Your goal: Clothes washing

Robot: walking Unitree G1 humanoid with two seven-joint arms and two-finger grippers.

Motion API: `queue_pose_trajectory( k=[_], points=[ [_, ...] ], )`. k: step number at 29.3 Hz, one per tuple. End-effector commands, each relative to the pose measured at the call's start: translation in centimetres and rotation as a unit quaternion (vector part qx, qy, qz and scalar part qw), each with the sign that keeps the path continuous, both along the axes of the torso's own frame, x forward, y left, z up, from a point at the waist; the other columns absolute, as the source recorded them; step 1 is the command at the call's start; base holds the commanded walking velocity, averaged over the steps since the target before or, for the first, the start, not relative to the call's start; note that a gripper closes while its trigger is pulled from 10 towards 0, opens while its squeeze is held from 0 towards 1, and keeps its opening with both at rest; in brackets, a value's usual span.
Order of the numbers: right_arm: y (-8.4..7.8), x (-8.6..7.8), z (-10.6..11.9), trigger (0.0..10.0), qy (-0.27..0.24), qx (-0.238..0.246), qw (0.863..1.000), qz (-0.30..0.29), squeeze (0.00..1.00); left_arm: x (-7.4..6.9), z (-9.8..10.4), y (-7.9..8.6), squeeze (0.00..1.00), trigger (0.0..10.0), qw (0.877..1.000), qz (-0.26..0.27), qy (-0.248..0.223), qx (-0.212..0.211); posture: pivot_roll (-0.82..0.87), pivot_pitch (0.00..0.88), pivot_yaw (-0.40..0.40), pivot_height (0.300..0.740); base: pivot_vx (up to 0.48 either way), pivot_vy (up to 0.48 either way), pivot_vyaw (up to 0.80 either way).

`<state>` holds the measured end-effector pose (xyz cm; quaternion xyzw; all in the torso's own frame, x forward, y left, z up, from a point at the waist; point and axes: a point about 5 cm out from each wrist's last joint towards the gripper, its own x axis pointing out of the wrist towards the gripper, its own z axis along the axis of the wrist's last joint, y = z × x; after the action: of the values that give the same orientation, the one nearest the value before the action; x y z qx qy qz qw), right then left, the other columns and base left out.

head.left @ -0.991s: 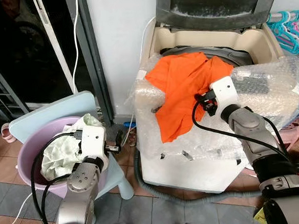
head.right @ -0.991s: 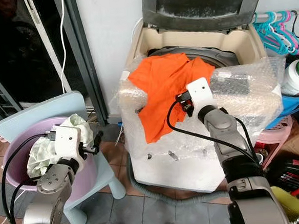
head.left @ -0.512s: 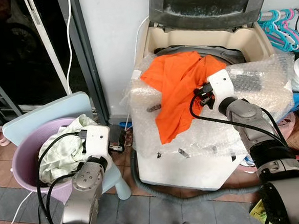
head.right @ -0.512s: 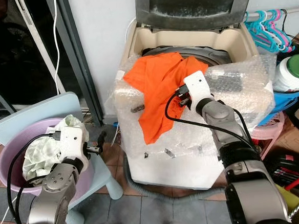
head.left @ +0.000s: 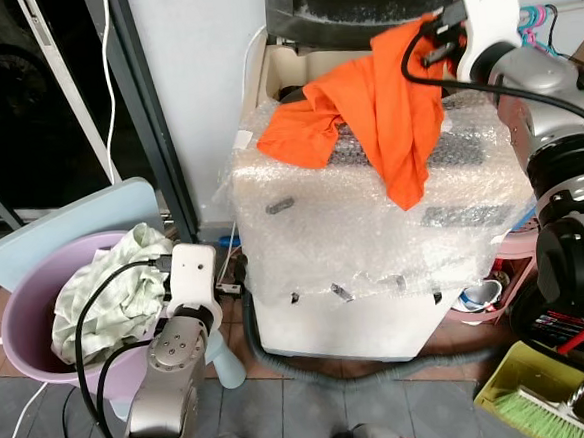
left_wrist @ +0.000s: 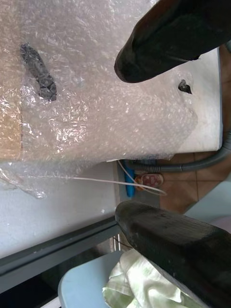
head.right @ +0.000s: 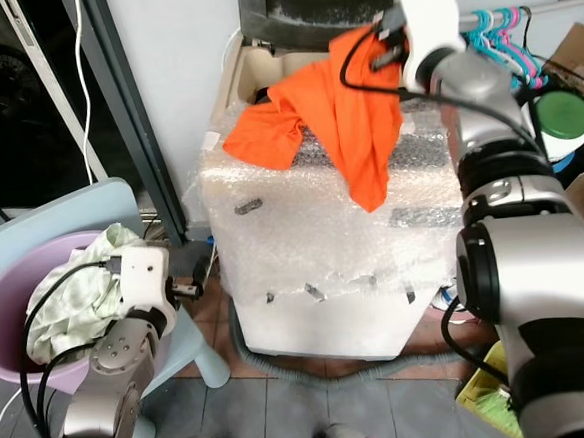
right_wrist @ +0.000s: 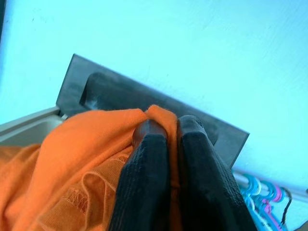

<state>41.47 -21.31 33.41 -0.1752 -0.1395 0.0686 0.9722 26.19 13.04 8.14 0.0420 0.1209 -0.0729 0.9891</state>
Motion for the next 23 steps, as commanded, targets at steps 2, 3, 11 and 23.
queue_pose_trajectory(
  k=[2, 3, 11, 23],
  points=[
    [-0.2, 0.1, -1.3, 10.0, 0.016, -0.020, 1.000, -0.005, 0.99, 0.2, 0.1, 0.2, 0.00, 10.0, 1.000, 0.009, -0.006, 0.008, -0.07, 0.000, -0.038, 0.740, 0.000, 0.000, 0.00],
    [-0.3, 0.1, -3.1, 10.0, 0.044, -0.057, 0.997, -0.010, 1.00, 0.3, 0.1, 0.2, 0.00, 10.0, 1.000, 0.010, -0.006, 0.009, -0.07, 0.000, -0.038, 0.740, 0.000, 0.000, 0.00],
    [-1.0, -0.4, -8.0, 10.0, 0.096, -0.111, 0.989, -0.012, 1.00, 0.5, 0.3, 0.2, 0.00, 10.0, 1.000, 0.014, -0.009, 0.001, -0.08, 0.000, -0.016, 0.740, 0.000, 0.000, 0.00],
    [-1.7, -2.5, -9.3, 10.0, -0.007, -0.045, 0.999, 0.005, 1.00, 0.6, 1.1, -0.4, 0.00, 10.0, 0.999, 0.011, -0.030, -0.026, -0.09, 0.000, -0.003, 0.740, 0.000, 0.000, 0.00]
  ],
)
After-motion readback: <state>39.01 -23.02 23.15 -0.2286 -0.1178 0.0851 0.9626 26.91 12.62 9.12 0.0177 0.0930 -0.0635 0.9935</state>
